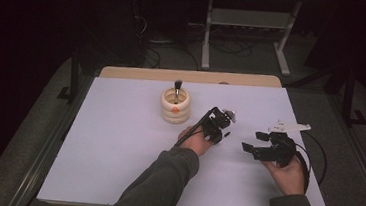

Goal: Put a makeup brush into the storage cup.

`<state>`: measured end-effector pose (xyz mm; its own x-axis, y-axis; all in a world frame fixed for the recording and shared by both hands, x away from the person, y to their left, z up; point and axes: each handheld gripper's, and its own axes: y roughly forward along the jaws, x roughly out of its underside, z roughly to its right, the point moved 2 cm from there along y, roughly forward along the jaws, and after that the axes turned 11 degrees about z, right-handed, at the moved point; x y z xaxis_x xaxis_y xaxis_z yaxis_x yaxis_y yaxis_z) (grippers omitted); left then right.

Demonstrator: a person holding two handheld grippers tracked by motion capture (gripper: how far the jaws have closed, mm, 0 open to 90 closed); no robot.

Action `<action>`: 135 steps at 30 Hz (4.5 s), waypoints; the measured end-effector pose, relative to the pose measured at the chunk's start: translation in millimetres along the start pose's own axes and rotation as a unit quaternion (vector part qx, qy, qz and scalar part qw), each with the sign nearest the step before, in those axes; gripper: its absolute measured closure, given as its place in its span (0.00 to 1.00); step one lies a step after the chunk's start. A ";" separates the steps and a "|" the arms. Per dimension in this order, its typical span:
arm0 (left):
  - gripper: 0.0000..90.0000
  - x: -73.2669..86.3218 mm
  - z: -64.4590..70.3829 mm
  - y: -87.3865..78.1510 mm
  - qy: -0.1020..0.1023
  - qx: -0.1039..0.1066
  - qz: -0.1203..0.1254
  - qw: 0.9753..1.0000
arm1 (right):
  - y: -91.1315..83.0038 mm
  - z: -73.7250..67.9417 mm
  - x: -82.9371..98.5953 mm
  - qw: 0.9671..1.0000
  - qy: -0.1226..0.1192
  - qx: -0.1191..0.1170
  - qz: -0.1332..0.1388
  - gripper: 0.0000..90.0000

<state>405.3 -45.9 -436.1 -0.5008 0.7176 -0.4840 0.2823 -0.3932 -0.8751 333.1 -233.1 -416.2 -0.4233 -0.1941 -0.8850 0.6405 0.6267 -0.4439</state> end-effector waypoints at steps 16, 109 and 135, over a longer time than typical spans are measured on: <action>0.96 0.7 -10.2 -28.9 -0.005 0.019 0.046 0.999 | 3.7 -3.4 -0.2 1.000 -0.007 -0.009 0.001 0.30; 0.96 118.7 -53.6 -162.8 -0.028 0.076 0.254 0.964 | 44.2 -77.8 -33.6 0.987 -0.023 -0.157 -0.009 0.32; 0.96 134.5 -49.3 -172.1 -0.017 0.087 0.282 0.955 | 62.8 -96.4 -74.7 0.972 -0.003 -0.234 0.005 0.37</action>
<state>329.8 146.7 -350.4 -0.3360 0.3458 -0.8761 0.3769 -0.8031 -0.4615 343.2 -106.4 -364.4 -0.4144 -0.1899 -0.8901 0.2818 0.9032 -0.3238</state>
